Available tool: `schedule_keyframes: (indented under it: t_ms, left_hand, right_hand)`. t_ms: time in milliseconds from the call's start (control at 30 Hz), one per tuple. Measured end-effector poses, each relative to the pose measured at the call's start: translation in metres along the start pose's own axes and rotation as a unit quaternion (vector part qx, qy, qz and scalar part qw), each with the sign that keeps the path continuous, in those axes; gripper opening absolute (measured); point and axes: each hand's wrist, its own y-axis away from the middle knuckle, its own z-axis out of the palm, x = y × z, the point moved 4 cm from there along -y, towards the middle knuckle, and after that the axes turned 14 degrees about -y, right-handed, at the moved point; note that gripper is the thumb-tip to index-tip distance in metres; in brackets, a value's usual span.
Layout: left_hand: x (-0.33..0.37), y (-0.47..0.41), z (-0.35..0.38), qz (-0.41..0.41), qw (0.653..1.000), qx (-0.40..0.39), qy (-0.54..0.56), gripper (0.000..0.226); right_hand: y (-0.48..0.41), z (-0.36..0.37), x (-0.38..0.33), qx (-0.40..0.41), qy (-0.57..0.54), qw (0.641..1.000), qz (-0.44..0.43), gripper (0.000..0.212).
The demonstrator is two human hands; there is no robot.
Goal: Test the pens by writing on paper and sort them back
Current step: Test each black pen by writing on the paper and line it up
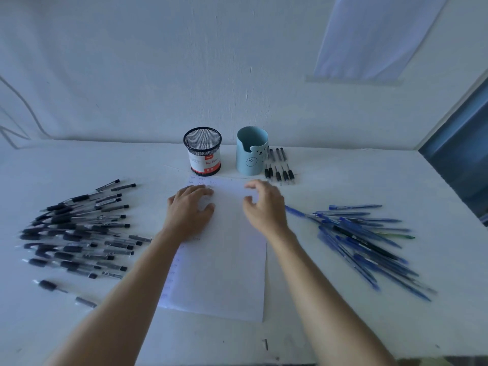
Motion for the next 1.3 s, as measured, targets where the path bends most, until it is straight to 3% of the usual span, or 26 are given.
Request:
schedule_keyframes:
  t_ms: [167, 267, 367, 500, 567, 633, 800, 967, 1100, 1233, 1300]
  left_hand:
    - [-0.013, 0.003, -0.028, -0.061, 0.986, -0.016, 0.155, 0.034]
    - [-0.029, 0.012, -0.043, -0.056, 0.987, 0.018, 0.15, 0.032]
    - [-0.045, 0.026, -0.056, -0.033, 0.996, 0.052, 0.064, 0.027]
    - [-0.066, 0.05, -0.065, 0.007, 0.999, -0.043, 0.008, 0.009]
    - [-0.074, 0.062, -0.065, 0.021, 0.996, -0.086, -0.029, 0.027]
    - [-0.081, 0.071, -0.063, 0.022, 0.993, -0.104, -0.054, 0.033]
    - [-0.089, 0.077, -0.061, 0.004, 0.992, -0.109, -0.061, 0.014]
    - [-0.095, 0.07, -0.06, 0.025, 0.999, -0.03, -0.037, 0.007]
    - [-0.078, 0.068, -0.077, 0.065, 0.989, 0.132, 0.015, 0.018]
    - [-0.046, 0.071, -0.096, 0.027, 0.951, 0.249, 0.181, 0.013]
    - [-0.033, 0.068, -0.098, 0.009, 0.906, 0.258, 0.336, 0.013]
  right_hand:
    - [0.046, 0.027, -0.003, -0.152, 0.147, 0.977, -0.019, 0.044]
    - [0.057, 0.03, 0.002, -0.195, 0.178, 0.964, -0.009, 0.048]
    - [0.059, 0.029, 0.002, -0.202, 0.184, 0.962, -0.008, 0.059]
    - [0.06, 0.03, 0.001, -0.19, 0.195, 0.962, -0.019, 0.061]
    - [0.06, 0.03, 0.001, -0.186, 0.198, 0.962, -0.022, 0.063]
    - [0.061, 0.03, 0.001, -0.183, 0.194, 0.964, -0.023, 0.062]
    - [0.061, 0.031, 0.002, -0.173, 0.194, 0.965, -0.022, 0.06]
    - [0.062, 0.029, 0.002, -0.176, 0.193, 0.965, -0.022, 0.054]
    - [0.062, 0.027, 0.0, -0.189, 0.184, 0.965, -0.005, 0.052]
    - [0.063, 0.024, -0.001, -0.179, 0.192, 0.965, 0.0, 0.072]
    - [0.063, 0.023, -0.001, -0.193, 0.193, 0.962, 0.011, 0.076]
